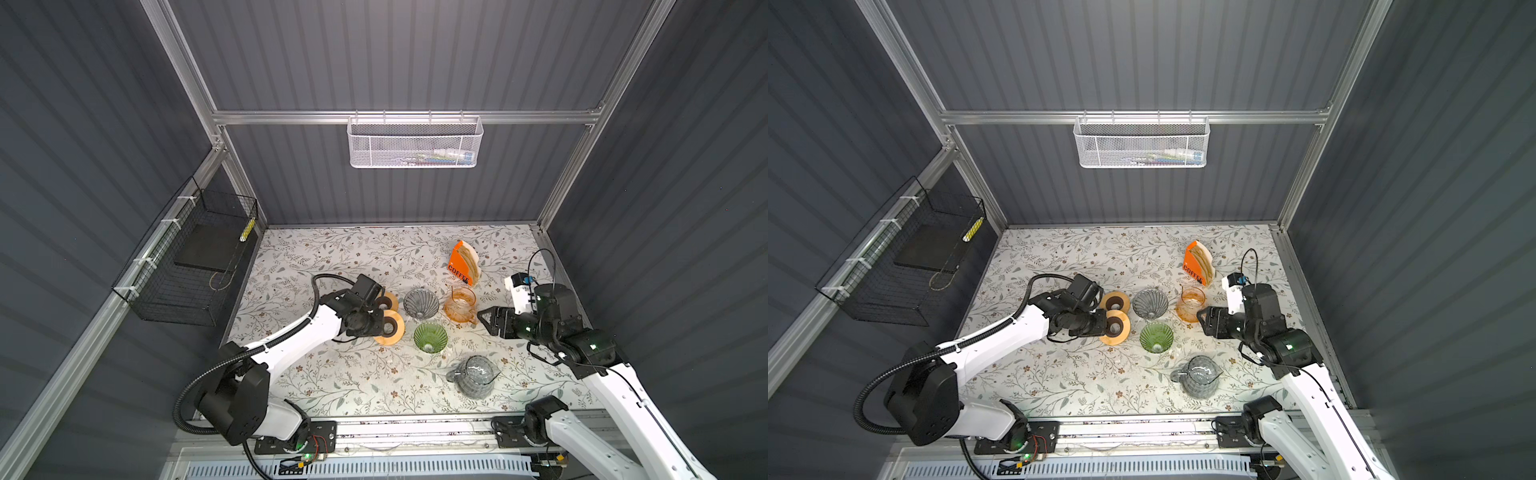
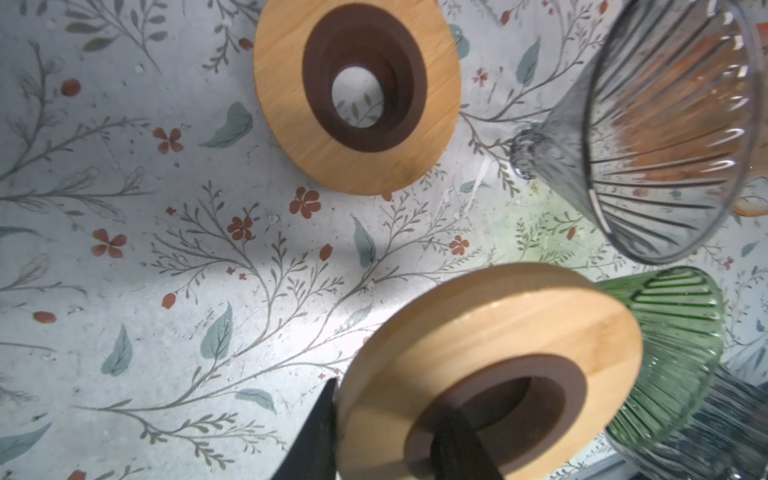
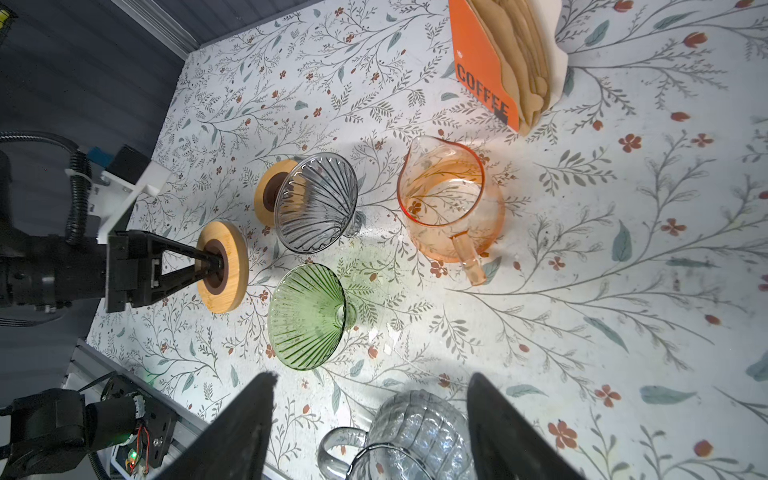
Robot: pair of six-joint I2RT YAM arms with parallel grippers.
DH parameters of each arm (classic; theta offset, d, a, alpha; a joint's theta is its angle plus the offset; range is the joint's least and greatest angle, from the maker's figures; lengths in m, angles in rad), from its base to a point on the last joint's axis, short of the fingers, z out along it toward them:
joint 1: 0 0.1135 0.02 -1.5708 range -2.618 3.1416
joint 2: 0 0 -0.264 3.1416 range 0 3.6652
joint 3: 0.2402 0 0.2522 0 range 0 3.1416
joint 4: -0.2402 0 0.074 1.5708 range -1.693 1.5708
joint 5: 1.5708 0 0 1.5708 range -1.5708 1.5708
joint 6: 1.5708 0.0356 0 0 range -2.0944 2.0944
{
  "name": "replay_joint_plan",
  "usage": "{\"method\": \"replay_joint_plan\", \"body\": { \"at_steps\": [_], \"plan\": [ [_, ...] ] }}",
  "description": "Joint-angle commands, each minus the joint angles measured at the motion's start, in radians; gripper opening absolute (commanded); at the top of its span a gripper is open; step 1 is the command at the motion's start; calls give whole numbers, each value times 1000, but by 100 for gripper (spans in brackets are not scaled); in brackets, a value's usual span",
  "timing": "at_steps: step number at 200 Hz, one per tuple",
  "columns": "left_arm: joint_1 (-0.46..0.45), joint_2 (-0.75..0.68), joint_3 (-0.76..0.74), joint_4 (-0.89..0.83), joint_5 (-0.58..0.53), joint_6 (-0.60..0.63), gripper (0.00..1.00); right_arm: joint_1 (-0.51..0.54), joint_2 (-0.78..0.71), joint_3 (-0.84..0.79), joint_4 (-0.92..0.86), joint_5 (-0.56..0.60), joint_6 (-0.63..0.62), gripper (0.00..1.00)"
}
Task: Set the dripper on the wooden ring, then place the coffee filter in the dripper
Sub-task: 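Lift the bamboo stand with the left gripper and carry it toward the clear pitcher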
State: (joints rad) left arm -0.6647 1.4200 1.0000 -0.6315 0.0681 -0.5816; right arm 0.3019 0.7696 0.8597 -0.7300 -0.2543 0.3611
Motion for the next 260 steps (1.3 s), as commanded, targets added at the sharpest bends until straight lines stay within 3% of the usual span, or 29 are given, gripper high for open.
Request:
{"method": "replay_joint_plan", "body": {
  "at_steps": [1, 77, 139, 197, 260],
  "plan": [
    [-5, -33, 74, -80, 51, 61, 4, 6, 11, 43, -12, 5, -10, 74],
    [-192, 73, 344, -197, 93, 146, 4, -13, 63, 109, -30, 69, -3, 74],
    [-336, 257, 530, -188, 183, 179, 3, -141, 47, 133, -48, 61, 5, 74],
    [-421, 399, 671, -212, 235, 213, 4, -244, 24, 129, -42, 13, 4, 74],
    [-475, 529, 770, -251, 250, 219, 4, -256, 22, 99, -6, -18, 15, 74]
  ]
}}
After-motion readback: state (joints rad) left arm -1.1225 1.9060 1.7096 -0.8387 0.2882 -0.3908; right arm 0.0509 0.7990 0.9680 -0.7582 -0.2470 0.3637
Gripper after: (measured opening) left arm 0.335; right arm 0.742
